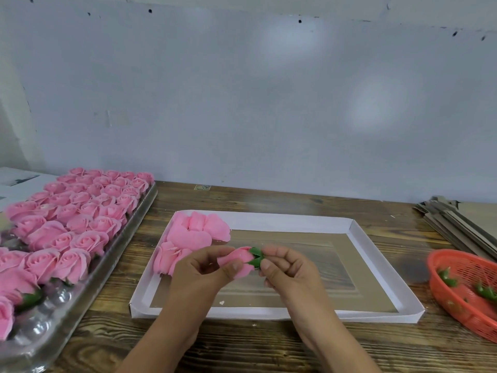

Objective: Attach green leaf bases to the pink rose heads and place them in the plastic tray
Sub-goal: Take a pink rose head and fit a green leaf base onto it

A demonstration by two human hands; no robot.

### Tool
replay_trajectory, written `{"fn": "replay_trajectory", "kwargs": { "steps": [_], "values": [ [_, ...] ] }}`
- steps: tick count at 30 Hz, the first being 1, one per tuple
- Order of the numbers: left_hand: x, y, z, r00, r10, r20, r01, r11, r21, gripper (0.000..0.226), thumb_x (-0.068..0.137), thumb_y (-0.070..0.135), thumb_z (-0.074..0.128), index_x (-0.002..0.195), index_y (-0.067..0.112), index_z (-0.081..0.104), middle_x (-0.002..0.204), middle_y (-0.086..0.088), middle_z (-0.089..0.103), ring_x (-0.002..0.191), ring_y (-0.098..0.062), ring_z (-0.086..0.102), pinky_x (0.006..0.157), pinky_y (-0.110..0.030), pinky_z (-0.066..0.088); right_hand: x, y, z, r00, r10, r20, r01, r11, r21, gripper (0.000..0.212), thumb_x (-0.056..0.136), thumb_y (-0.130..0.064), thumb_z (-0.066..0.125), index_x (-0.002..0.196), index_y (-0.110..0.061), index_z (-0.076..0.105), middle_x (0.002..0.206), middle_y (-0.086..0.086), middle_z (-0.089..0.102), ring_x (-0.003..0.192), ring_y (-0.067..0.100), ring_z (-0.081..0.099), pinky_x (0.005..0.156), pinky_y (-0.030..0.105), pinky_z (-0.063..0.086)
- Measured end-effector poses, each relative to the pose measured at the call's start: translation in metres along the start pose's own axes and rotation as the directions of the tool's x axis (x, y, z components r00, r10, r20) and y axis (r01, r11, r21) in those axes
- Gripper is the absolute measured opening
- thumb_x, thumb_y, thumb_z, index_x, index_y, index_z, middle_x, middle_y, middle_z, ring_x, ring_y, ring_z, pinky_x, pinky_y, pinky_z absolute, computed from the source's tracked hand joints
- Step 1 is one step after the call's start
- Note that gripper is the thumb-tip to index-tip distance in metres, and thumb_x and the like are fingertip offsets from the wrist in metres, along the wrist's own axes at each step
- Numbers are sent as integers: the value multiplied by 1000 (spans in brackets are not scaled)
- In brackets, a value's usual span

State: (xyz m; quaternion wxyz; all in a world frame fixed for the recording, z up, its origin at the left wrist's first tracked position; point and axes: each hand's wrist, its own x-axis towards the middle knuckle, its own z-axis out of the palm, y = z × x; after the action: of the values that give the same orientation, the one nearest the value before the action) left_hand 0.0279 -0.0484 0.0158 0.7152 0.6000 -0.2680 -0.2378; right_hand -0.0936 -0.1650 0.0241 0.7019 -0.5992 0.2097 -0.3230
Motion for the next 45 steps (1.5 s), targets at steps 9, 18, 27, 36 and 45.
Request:
{"fn": "replay_trajectory", "kwargs": {
  "steps": [9,18,27,36,45],
  "values": [
    [1,-2,-2,1000,0,29,1,1000,-18,31,64,20,82,94,15,79,95,-10,78,94,-26,73,77,-31,58,-2,0,-3,998,33,54,-31,998,-49,19,89,0,66,105,-8,72,93,8,78,76,6,68,65,17,52],
    [2,-2,-3,999,26,26,-26,1000,9,49,55,15,85,103,16,75,93,-10,78,88,-21,74,70,-24,59,-5,-2,-1,996,27,84,-14,988,-155,22,86,-1,70,95,-20,78,89,18,74,75,11,61,69,24,50],
    [-4,2,3,990,121,72,-128,987,99,46,59,20,84,104,15,73,99,1,78,94,-10,72,77,-15,56,-2,-5,-7,987,132,92,-133,991,-4,22,84,1,71,103,-10,71,94,10,75,77,16,69,68,24,56],
    [-4,2,1,996,-7,92,12,998,-63,50,71,31,80,118,23,68,113,-3,76,104,-22,73,77,-30,61,-3,-9,-3,999,15,44,-6,981,-193,36,81,0,75,111,-19,69,101,4,75,83,18,68,84,37,59],
    [0,2,-2,998,-50,40,56,988,-143,53,65,36,90,113,24,71,105,-11,77,100,-26,74,80,-35,57,-5,-5,0,995,-82,60,95,954,-284,28,80,-8,79,98,-29,75,91,-3,76,87,15,70,78,28,58]
  ]
}}
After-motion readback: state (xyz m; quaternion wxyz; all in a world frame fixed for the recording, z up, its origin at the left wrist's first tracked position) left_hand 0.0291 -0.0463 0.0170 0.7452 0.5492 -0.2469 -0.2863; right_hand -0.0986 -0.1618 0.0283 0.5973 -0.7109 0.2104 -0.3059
